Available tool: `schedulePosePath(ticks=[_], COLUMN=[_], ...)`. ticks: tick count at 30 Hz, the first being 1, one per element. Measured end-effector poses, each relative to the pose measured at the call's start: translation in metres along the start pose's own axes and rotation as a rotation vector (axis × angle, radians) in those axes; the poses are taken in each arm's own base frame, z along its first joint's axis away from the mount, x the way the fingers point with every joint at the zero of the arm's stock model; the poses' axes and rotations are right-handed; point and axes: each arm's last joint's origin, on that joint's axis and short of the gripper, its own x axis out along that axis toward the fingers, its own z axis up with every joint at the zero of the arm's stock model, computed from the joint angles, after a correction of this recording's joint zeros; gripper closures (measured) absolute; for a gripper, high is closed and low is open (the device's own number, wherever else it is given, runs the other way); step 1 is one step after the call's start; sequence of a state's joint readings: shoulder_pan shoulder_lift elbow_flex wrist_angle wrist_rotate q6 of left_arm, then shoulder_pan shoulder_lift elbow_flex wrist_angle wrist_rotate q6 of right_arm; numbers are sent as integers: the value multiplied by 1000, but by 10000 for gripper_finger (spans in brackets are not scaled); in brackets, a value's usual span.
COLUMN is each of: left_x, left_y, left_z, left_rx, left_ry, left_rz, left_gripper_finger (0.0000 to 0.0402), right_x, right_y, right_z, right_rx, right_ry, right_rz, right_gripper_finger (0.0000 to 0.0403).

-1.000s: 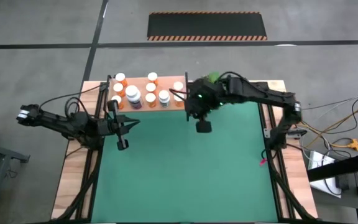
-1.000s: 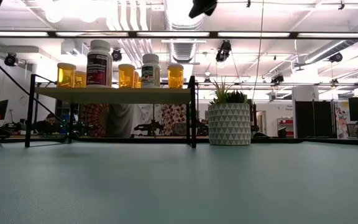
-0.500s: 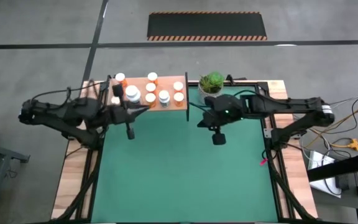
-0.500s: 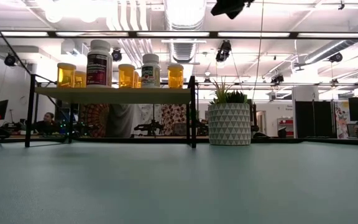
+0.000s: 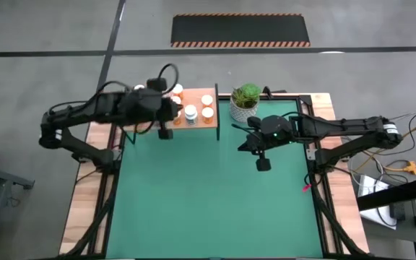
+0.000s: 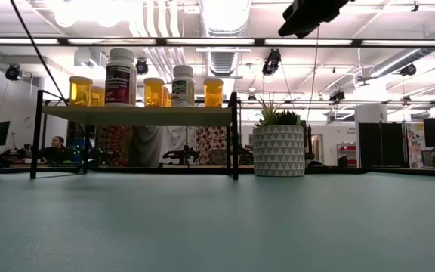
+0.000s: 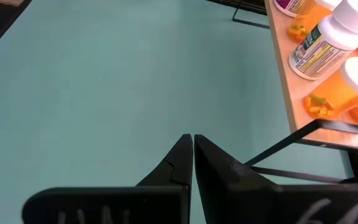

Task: Pick and place medicine bottles onto shelf by color
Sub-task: Adjust the orange pill bottle on the shelf

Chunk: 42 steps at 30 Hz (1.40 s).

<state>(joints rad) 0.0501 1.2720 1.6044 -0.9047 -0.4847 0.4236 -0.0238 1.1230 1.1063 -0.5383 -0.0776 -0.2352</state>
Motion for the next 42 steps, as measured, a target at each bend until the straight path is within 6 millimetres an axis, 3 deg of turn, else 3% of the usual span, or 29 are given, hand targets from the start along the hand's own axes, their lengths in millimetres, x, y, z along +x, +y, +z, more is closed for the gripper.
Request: schedulePosePath(ticks=[5,12,17,27,42], left_x=[25,65,87,125,133], left_y=[24,57,72,66,62], left_z=[-6,-30,-41,-59,-67], left_rx=[-36,-58,-139,-290,-297], left_ry=[123,355,372,546,586], left_rz=[-29,-28,-136,-165,-171], left_gripper_finger=[402,402,402,402,402], right_x=[-2,-6,-6,-3,-2], right_y=[2,5,5,6,6], right_z=[-9,-18,-19,-23,-25], right_rx=[-2,-5,-6,-16,-15], right_ry=[-25,-57,-69,-58,-50], right_rz=[-6,-14,-17,-15,-13], right_gripper_finger=[394,394,394,394,394])
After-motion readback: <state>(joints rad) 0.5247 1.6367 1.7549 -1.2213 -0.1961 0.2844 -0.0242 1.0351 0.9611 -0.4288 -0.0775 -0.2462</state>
